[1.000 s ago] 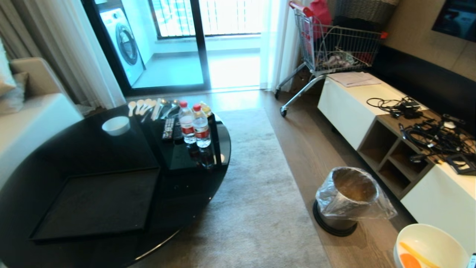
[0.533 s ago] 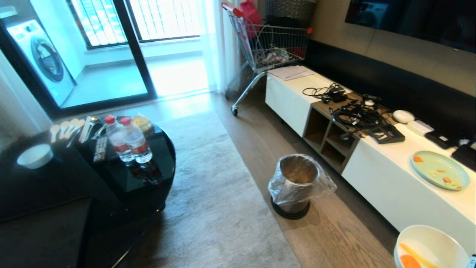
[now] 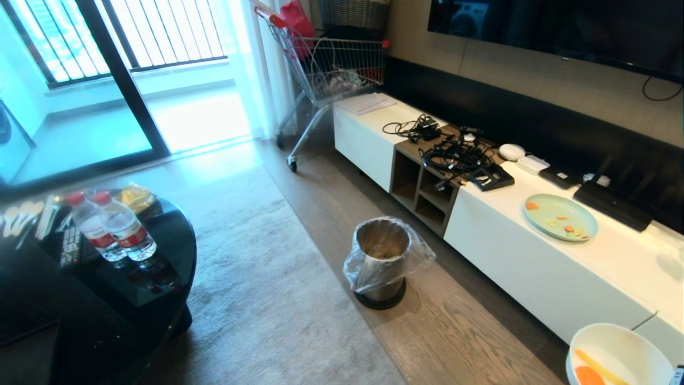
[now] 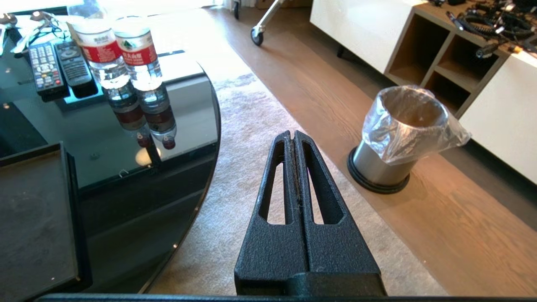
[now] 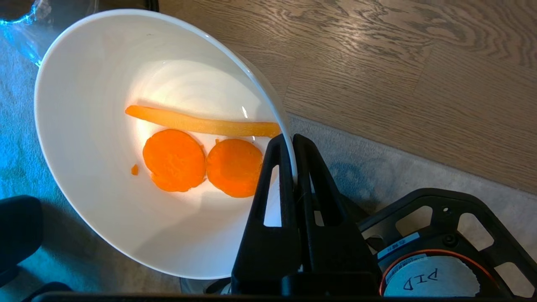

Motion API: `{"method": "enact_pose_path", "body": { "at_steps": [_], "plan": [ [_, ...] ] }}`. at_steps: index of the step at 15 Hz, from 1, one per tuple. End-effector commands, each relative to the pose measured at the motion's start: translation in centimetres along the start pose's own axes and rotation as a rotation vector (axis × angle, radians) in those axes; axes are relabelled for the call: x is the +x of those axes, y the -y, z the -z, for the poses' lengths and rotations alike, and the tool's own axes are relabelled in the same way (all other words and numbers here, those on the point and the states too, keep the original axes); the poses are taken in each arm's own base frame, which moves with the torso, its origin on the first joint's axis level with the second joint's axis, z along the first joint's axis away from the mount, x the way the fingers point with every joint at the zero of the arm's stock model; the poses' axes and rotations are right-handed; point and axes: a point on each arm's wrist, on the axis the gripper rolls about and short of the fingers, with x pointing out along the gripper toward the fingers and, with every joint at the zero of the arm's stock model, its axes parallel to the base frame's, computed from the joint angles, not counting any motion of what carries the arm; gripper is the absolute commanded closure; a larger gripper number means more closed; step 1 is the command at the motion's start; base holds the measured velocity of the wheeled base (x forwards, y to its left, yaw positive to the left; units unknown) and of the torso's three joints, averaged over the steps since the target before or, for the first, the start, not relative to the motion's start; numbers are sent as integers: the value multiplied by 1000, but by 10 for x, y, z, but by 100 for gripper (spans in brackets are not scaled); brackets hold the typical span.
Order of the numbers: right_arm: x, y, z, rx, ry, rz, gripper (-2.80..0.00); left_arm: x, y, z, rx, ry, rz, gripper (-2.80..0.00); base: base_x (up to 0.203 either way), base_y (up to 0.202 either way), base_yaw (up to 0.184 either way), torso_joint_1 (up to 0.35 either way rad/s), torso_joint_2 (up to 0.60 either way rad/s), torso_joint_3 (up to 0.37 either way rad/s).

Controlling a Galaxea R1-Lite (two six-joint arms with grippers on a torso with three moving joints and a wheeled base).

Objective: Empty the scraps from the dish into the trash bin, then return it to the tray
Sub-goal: Move the bowl over the trash can

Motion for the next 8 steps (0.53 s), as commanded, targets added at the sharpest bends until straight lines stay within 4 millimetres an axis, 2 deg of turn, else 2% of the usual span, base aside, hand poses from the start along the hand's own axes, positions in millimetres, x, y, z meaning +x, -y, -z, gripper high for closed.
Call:
{"method": "enact_pose_path", "body": {
  "at_steps": [1, 8],
  "plan": [
    [0, 0, 0, 3, 8, 14, 0, 0, 0, 0, -1, 1, -1, 0, 0, 0, 0, 0, 0, 0],
    [-1, 2, 1, 1, 13, 28, 0, 0, 0, 0, -1, 1, -1, 0, 0, 0, 0, 0, 0, 0]
  ]
}}
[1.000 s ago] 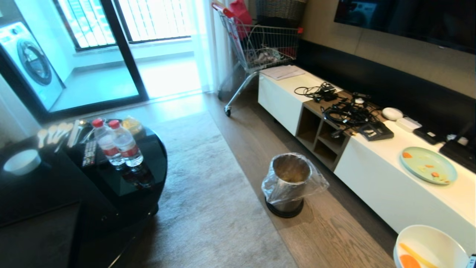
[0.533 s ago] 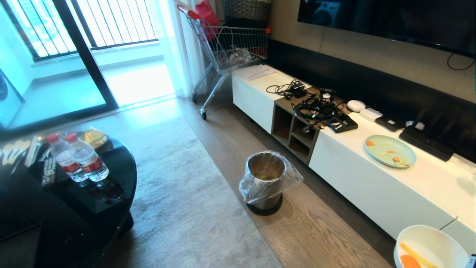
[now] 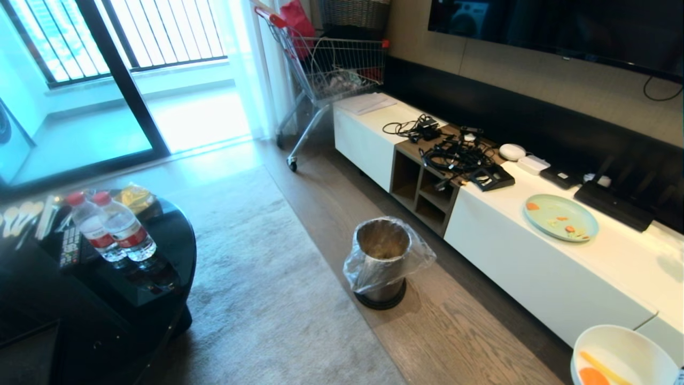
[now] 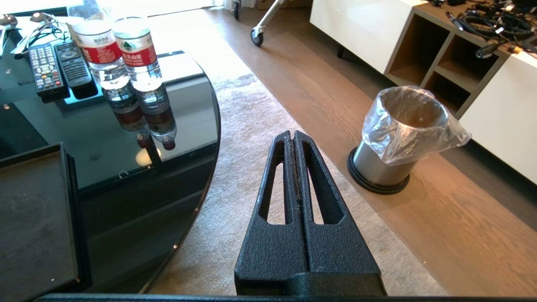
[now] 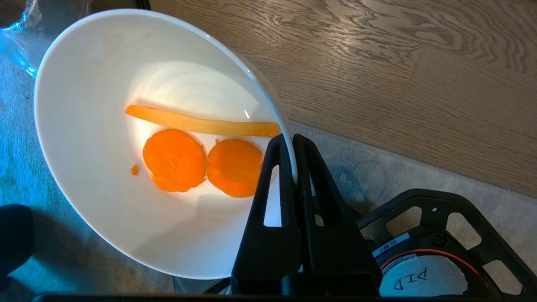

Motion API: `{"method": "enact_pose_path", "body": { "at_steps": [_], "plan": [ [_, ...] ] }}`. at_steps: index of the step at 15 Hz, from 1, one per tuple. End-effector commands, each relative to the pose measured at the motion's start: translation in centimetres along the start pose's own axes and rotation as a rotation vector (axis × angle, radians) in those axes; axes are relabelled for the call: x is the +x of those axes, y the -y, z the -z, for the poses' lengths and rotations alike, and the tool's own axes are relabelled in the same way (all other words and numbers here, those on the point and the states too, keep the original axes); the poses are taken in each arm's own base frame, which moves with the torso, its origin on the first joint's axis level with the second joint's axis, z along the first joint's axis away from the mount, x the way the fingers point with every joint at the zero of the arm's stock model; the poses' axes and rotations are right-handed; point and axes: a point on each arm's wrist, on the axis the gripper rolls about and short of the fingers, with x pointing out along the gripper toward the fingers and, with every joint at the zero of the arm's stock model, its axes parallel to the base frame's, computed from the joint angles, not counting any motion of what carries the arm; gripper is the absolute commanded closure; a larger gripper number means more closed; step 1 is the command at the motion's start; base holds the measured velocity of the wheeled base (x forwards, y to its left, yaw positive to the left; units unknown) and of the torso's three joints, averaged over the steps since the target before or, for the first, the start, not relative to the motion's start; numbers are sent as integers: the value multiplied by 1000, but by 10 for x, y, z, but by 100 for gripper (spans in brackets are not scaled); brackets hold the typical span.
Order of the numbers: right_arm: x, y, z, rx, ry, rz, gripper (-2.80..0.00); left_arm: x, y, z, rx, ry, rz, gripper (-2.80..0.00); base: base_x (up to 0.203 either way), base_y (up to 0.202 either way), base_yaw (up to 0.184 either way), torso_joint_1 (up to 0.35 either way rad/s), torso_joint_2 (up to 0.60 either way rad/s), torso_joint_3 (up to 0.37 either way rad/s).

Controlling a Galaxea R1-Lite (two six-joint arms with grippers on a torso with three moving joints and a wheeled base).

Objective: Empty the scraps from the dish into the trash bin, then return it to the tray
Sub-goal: Move the bowl over the trash can

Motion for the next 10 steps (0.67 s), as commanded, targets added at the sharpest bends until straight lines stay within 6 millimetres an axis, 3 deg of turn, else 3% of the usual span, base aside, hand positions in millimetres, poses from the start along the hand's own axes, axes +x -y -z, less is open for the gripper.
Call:
{"method": "enact_pose_path", "body": {
  "at_steps": [1, 10],
  "plan": [
    [0, 0, 0, 3, -2, 4, 0, 0, 0, 0, -1, 0, 0, 0, 0, 0, 0, 0, 0, 0],
    [1, -1, 0, 2, -2, 6, 0, 0, 0, 0, -1, 1, 0, 0, 0, 0, 0, 0, 0, 0]
  ]
}}
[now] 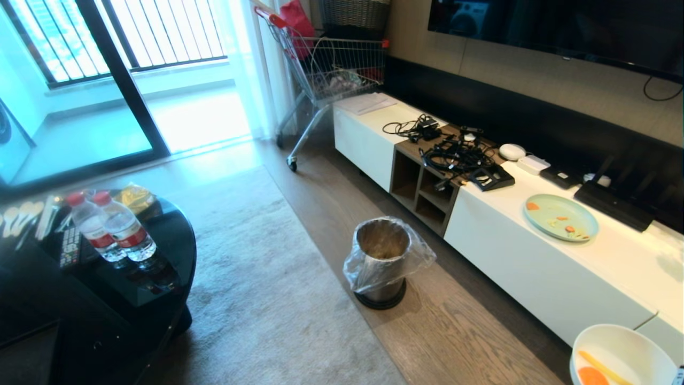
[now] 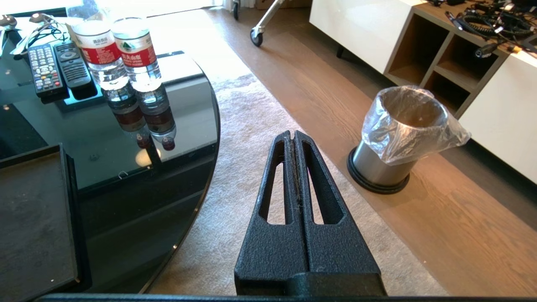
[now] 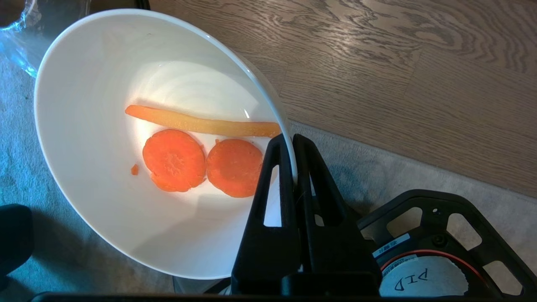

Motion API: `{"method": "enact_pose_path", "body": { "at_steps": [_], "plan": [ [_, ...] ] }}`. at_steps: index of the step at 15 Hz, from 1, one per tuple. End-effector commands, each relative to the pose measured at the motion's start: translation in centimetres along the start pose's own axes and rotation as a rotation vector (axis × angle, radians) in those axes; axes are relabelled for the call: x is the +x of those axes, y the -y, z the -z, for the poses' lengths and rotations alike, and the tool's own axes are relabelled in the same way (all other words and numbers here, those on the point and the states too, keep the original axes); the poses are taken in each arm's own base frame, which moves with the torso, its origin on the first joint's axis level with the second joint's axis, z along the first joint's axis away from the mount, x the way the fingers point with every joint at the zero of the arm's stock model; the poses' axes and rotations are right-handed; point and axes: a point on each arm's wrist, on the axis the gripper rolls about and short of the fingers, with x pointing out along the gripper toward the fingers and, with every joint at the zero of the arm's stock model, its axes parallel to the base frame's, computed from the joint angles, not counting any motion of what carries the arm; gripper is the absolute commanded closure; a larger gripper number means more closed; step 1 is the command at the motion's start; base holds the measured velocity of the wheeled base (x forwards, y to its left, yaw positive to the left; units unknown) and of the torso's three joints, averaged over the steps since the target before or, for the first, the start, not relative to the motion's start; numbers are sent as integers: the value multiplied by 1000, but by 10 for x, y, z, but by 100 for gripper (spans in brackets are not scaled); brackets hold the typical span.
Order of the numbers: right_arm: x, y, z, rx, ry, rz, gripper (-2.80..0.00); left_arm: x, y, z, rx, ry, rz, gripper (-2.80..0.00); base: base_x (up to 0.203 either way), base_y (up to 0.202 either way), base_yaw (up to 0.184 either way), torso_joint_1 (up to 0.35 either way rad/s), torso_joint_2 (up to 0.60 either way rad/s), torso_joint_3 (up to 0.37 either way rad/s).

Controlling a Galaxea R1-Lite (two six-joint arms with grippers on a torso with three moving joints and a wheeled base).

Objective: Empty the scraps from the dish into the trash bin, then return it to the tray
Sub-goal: Move the bowl over the trash can

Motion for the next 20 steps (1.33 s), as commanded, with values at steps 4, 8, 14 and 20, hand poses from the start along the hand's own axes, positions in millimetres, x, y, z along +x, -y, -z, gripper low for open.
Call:
{"method": "enact_pose_path", "body": {
  "at_steps": [4, 8, 14, 20],
  "plan": [
    [1, 1, 1, 3, -4, 6, 0, 0, 0, 0, -1, 1, -1, 0, 0, 0, 0, 0, 0, 0],
    [2, 0, 1, 3, -8, 9, 0, 0, 0, 0, -1, 1, -1, 0, 0, 0, 0, 0, 0, 0],
    [2, 0, 2, -3, -12, 6, 0, 0, 0, 0, -1, 0, -1, 0, 0, 0, 0, 0, 0, 0],
    [3, -1, 2, -8, -15, 9, 0, 0, 0, 0, 1, -1, -1, 0, 0, 0, 0, 0, 0, 0]
  ]
}}
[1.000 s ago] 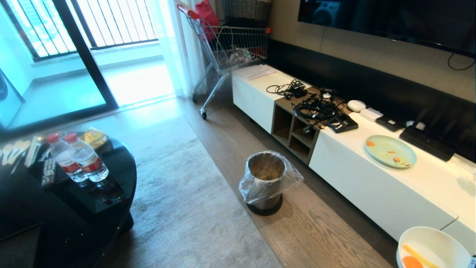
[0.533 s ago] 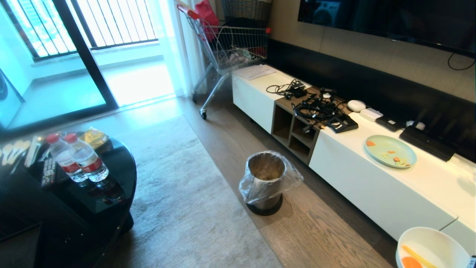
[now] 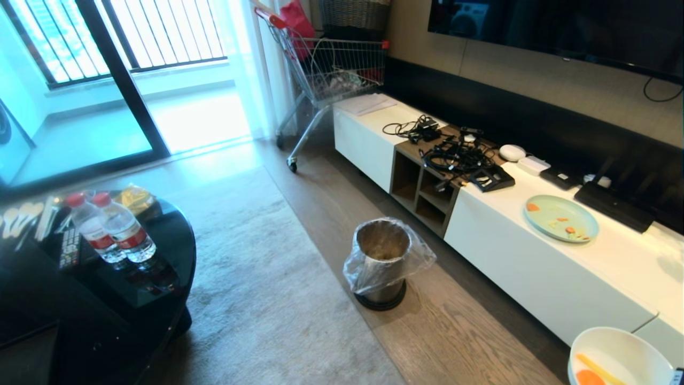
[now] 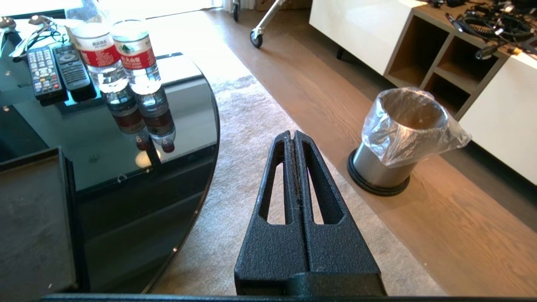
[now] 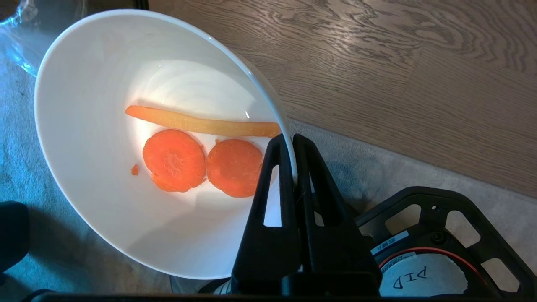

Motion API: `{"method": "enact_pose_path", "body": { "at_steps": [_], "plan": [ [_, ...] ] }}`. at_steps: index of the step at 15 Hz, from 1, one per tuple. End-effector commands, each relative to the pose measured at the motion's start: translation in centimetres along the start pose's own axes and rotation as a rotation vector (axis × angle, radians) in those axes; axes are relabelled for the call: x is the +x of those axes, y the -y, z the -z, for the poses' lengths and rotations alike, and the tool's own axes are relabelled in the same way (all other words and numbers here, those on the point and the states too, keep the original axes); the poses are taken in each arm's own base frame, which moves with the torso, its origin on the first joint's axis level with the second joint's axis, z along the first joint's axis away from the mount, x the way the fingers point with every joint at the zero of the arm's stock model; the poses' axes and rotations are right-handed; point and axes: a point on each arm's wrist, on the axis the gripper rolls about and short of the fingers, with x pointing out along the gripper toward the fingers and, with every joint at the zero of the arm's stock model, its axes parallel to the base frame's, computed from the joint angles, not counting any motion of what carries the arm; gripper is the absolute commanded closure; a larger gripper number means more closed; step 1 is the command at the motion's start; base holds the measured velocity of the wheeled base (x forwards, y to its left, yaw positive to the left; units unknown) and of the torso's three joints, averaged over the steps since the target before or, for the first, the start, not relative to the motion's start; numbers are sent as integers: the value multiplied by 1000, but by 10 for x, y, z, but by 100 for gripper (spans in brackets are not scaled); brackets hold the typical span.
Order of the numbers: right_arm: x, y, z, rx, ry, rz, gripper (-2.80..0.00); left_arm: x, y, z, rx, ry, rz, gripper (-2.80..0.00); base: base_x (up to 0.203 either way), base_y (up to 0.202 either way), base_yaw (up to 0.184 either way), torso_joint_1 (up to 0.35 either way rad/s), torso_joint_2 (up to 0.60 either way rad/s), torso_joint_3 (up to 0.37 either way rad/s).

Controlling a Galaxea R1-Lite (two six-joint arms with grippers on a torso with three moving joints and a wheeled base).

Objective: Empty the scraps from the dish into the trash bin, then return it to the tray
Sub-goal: Move the bowl over the trash can

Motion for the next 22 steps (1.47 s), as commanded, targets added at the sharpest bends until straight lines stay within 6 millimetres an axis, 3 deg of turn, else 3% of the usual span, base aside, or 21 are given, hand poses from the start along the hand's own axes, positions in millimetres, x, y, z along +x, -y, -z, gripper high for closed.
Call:
{"method": "enact_pose_path", "body": {
  "at_steps": [1, 8, 22],
  "plan": [
    [0, 0, 0, 3, -1, 4, 0, 0, 0, 0, 0, 0, -1, 0, 117, 0, 1, 2, 2, 2],
    [1, -2, -1, 0, -2, 9, 0, 0, 0, 0, 0, 2, -1, 0, 171, 0, 2, 6, 2, 2],
    [1, -3, -2, 0, 3, 7, 0, 0, 0, 0, -2, 0, -1, 0, 0, 0, 0, 0, 0, 0]
  ]
}}
